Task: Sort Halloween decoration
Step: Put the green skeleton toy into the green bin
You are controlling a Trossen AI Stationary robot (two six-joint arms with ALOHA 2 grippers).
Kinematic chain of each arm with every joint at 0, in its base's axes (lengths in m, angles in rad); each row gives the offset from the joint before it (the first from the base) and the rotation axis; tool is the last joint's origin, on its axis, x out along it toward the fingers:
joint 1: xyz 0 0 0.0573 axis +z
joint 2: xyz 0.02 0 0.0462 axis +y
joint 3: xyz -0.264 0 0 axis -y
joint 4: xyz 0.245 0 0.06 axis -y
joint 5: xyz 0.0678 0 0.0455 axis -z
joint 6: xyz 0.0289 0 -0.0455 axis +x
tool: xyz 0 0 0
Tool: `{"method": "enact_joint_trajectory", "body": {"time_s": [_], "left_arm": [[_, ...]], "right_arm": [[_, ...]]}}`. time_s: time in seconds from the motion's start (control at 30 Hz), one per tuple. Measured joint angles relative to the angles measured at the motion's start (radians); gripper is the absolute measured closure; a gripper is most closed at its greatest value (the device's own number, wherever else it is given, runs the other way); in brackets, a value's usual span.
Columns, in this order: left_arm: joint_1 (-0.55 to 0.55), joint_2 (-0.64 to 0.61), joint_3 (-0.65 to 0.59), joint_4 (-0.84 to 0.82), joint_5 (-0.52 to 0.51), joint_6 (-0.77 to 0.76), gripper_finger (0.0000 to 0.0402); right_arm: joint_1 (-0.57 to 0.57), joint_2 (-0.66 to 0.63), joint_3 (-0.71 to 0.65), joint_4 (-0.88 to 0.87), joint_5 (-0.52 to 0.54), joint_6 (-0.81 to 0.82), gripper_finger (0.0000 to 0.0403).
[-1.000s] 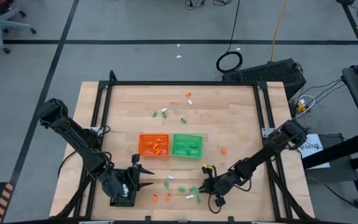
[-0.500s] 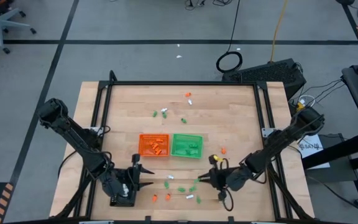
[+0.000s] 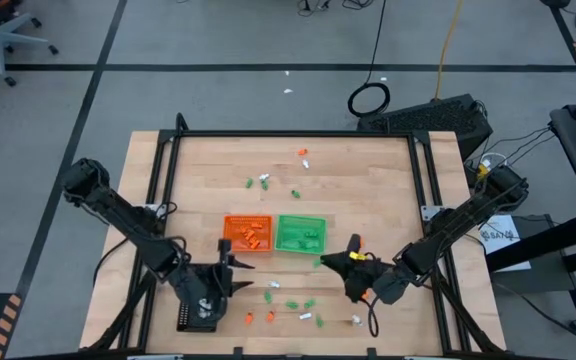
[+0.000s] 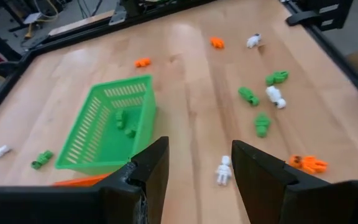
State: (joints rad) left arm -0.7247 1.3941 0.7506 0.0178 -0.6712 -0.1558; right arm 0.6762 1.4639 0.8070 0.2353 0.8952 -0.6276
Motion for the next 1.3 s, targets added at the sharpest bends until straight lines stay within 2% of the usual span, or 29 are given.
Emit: {"method": "enact_joint_trajectory", "body": {"time_s": [0.13,0.47,1.07,1.3], "left_arm": [[0.029,0.000,0.000,0.000,0.000,0.032,0.0228],[0.077,0.000,0.000,0.001,0.000,0.034,0.0228],[0.076,0.000,0.000,0.000,0.013,0.033,0.0228],[0.076,0.000,0.000,0.000,0.016,0.032,0.0228]], "right_arm": [[0.000,0.000,0.000,0.000,0.048,-0.096,0.0398],[0.000,0.000,0.000,0.074,0.049,-0.230,0.0399],[0.000,0.000,0.000,0.090,0.047,-0.222,0.0399],[0.000,0.000,0.000,0.090,0.047,-0.168,0.0399]]}}
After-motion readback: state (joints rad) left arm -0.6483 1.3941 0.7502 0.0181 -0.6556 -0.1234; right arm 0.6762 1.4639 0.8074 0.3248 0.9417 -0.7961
